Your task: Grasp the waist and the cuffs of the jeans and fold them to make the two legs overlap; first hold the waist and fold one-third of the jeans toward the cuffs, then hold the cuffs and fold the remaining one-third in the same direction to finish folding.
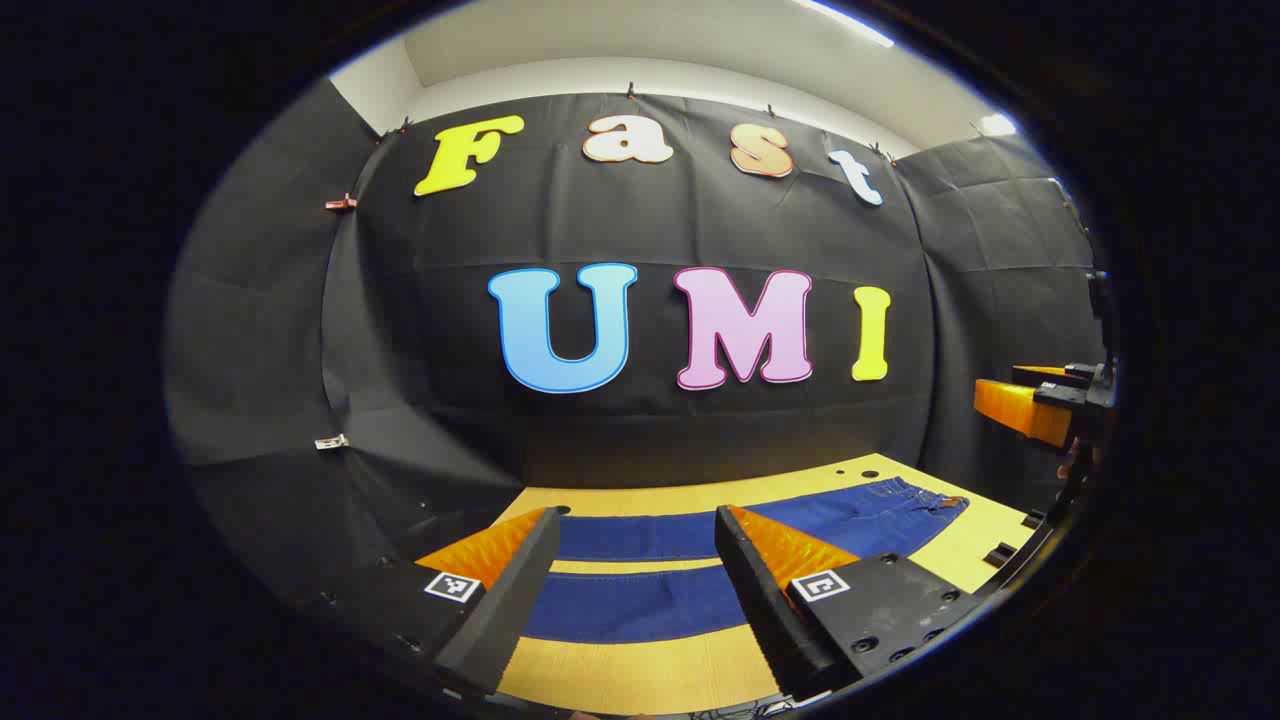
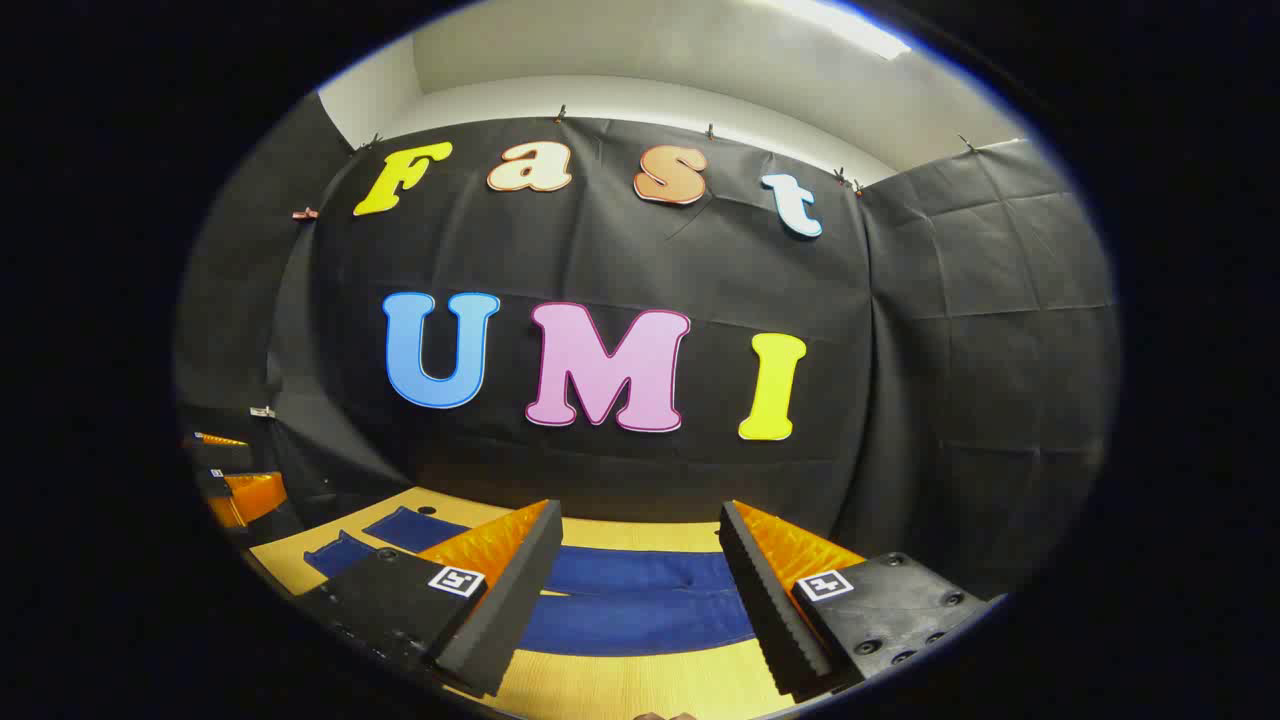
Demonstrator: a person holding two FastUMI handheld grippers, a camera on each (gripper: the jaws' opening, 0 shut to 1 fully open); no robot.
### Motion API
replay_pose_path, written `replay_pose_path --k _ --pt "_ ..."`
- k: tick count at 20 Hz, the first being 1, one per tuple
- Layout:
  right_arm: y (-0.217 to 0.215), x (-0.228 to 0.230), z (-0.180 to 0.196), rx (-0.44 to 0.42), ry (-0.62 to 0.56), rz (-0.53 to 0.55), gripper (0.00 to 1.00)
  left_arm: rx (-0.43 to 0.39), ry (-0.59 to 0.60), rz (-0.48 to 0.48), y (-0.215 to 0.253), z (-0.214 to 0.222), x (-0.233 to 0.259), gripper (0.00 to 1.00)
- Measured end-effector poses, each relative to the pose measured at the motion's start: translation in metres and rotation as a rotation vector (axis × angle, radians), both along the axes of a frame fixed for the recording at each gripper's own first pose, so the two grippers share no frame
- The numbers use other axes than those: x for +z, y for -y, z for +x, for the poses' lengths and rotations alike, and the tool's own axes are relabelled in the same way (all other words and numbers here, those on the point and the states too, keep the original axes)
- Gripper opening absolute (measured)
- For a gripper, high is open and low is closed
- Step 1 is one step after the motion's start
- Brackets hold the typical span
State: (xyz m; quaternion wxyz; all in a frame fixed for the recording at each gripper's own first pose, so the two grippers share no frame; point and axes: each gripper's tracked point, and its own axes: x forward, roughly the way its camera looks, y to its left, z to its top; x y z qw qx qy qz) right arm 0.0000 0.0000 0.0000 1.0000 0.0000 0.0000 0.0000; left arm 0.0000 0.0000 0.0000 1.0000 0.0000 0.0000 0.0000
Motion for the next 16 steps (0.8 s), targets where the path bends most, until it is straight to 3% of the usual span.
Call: replay_pose_path --k 1,16 --pt "-0.002 0.0 0.0 0.002 0.001 0.0 0.97 -0.002 -0.001 0.004 0.0 0.0 -0.001 0.94" --pt "-0.005 0.0 0.006 0.011 -0.003 -0.02 0.97 0.017 -0.013 0.026 -0.019 0.015 -0.01 0.97"
